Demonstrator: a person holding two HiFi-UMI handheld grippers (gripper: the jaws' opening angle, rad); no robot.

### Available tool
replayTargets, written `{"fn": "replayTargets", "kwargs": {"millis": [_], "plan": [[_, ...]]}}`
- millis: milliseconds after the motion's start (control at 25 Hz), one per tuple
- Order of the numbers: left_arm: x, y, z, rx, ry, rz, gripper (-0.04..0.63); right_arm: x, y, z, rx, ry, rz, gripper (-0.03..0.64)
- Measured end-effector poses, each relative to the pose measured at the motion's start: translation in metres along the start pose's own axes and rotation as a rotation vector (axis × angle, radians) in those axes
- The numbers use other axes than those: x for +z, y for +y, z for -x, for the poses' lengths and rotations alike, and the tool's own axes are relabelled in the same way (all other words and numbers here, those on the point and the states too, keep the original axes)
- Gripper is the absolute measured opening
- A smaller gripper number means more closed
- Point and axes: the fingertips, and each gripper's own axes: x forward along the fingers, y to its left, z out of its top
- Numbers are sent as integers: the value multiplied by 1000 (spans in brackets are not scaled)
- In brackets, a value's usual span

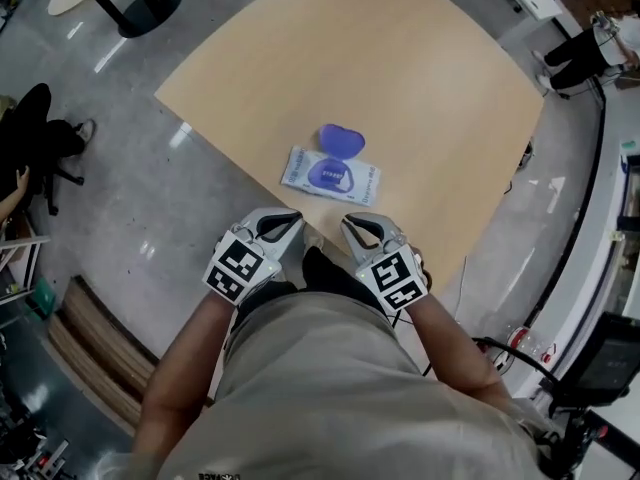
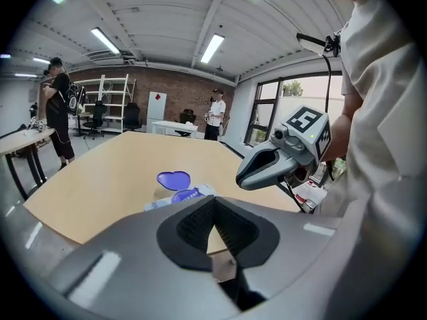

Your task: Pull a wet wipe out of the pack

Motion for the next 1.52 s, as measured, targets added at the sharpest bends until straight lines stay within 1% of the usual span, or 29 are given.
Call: {"fn": "replayTargets", "kwargs": {"millis": [120, 240, 320, 480, 720, 880, 1240, 1400, 1480, 1520], "plan": [[-10, 16, -26, 35, 30, 15, 5, -16, -20, -20, 21, 20, 5, 12], [-14, 27, -61, 59, 64, 36, 5, -38, -53, -30, 32, 51, 17, 29], [-18, 35, -69, 71, 87, 54, 5, -43, -62, -38, 38, 68, 26, 38], [-37, 50, -65, 92, 137, 80, 5, -43, -58, -55, 49, 98, 25, 51], [-61, 71, -81, 128, 211, 107, 5, -54, -66, -74, 46, 125, 43, 64], [-69, 80, -88, 130, 235, 121, 5, -60, -69, -86, 59, 140, 43, 64], [-88, 81, -102, 113, 266, 145, 5, -71, -68, -106, 96, 153, 21, 64], [-90, 83, -104, 108, 273, 149, 5, -70, -70, -108, 98, 147, 18, 44], [-91, 82, -103, 108, 274, 150, 5, -70, -70, -107, 87, 145, 14, 8], [-91, 81, -101, 108, 274, 150, 6, -69, -69, -106, 82, 143, 12, 5]]}}
